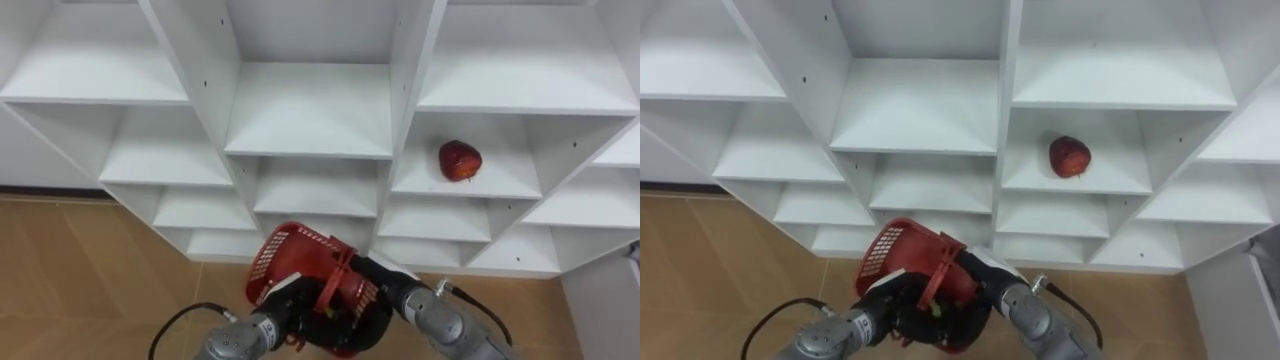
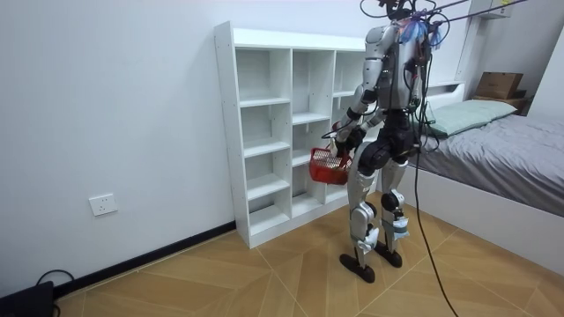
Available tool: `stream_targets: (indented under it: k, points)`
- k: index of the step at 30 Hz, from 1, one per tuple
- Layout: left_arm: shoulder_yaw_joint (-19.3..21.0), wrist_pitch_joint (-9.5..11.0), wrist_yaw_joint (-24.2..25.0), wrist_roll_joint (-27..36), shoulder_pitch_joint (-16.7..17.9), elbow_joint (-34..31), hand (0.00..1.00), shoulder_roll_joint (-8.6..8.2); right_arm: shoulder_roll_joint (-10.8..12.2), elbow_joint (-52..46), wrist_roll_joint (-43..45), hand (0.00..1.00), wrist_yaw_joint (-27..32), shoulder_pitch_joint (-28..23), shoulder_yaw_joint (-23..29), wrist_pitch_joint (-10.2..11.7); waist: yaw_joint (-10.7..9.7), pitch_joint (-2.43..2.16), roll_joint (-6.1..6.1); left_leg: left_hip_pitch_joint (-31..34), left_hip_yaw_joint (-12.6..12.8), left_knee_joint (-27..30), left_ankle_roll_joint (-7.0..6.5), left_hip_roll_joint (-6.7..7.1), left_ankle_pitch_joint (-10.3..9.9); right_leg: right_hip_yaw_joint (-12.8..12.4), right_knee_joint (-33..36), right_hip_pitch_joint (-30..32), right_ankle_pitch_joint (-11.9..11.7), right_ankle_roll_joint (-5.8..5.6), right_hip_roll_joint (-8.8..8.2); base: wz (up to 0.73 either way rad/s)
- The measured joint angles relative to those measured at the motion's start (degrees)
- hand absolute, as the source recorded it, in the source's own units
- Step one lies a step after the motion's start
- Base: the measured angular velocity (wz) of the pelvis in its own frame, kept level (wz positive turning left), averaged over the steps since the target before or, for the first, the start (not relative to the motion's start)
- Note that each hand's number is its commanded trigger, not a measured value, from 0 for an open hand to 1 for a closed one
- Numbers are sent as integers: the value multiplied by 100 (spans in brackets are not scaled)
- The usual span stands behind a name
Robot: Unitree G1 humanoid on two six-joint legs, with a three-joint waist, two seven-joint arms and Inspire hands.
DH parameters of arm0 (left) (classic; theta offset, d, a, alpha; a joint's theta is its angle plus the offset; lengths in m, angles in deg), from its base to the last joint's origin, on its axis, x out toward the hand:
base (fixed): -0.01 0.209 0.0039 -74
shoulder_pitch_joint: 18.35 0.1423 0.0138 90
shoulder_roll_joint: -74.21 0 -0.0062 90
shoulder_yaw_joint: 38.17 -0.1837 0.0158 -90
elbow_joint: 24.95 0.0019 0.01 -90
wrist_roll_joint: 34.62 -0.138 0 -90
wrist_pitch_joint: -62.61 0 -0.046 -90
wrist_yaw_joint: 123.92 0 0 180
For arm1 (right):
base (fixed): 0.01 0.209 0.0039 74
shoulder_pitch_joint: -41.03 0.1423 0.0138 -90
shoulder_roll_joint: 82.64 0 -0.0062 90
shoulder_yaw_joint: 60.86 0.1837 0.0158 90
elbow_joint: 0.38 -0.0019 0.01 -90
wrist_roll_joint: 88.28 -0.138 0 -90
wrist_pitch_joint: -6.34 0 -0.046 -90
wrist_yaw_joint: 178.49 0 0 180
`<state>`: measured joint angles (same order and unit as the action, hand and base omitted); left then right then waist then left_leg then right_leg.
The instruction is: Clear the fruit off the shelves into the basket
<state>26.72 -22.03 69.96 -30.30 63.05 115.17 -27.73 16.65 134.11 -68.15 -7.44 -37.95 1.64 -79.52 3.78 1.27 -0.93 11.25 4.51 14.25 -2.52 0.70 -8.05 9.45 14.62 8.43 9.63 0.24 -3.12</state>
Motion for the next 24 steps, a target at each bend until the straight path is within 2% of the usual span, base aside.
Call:
stream_targets:
  k: [7, 9, 14, 18, 20, 24]
  points:
    - [135, -7, -196, 5, 46, 43, 100, 98, -49, -22, -4, 0, -81, -33, 5, -9, -13, -6, 19, -177, 4, -90, 2, 8, 3, 6, -49, -150, 9, -7, 1, 0]
    - [200, -6, -217, -1, 93, 58, 100, 141, -59, -22, -4, 0, -141, -58, 9, -9, -17, -20, 38, -240, 9, -130, 2, 8, 3, -1, -96, -211, 8, -7, 9, -2]
    - [381, -9, -355, -73, 306, 271, 100, 214, -116, -192, 11, 0, -298, -327, 12, -18, -20, -85, 175, -445, 29, -257, 6, 11, 4, -27, -187, -385, 13, -13, 18, -3]
    - [606, -11, -425, -141, 386, 445, 100, 256, -303, -840, 11, 0, -448, -618, 12, -39, -22, -76, 250, -551, 65, -295, 12, 10, -1, -90, -209, -468, 14, -14, 24, -6]
    - [681, -11, -457, -264, 446, 467, 100, 343, -337, -1020, 3, 0, -475, -668, 97, -37, -33, -52, 297, -631, 96, -316, 21, 3, -8, -141, -223, -522, 14, -14, 36, -10]
    - [754, -11, -549, -272, 497, 502, 100, 416, -401, -1138, -1, 0, -501, -755, 283, -40, -27, -58, 346, -780, 96, -367, 23, 7, -12, -145, -288, -655, 11, -20, 37, -1]
